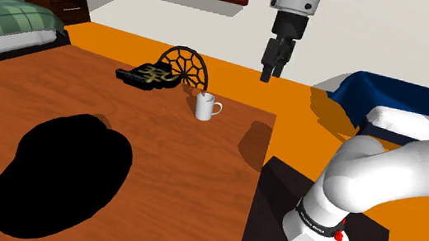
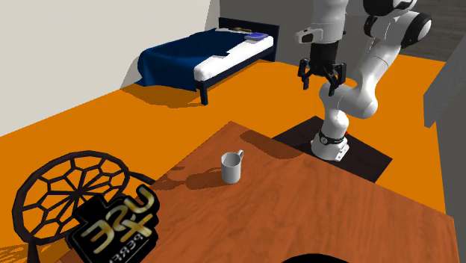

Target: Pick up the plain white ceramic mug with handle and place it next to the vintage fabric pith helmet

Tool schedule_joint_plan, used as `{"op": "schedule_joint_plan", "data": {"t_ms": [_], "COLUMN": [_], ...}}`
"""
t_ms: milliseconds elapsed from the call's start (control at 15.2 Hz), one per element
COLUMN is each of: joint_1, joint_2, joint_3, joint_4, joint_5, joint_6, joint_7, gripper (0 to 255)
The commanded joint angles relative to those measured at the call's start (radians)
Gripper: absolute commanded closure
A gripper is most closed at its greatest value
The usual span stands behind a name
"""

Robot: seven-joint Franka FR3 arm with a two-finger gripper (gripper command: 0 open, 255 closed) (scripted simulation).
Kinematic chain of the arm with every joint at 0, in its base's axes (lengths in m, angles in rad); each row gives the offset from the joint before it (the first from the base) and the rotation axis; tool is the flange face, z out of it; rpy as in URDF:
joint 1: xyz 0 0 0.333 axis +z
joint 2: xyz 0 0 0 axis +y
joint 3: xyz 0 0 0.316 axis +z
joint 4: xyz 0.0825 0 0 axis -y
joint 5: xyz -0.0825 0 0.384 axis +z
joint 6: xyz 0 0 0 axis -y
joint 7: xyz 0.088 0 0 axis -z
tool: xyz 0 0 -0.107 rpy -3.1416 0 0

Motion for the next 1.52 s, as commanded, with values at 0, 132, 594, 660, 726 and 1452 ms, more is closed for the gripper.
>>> {"op": "schedule_joint_plan", "data": {"t_ms": [0,132,594,660,726,1452], "joint_1": [0.0,-0.005,-0.025,-0.028,-0.031,-0.064], "joint_2": [0.0,0.041,0.222,0.251,0.281,0.65], "joint_3": [0.0,0.01,0.039,0.042,0.045,0.065], "joint_4": [0.0,-0.02,-0.048,-0.047,-0.044,0.08], "joint_5": [0.0,-0.004,-0.021,-0.025,-0.029,-0.092], "joint_6": [0.0,0.07,0.305,0.337,0.368,0.653], "joint_7": [0.0,0.009,0.048,0.054,0.061,0.149], "gripper": [0,0,0,0,0,0]}}
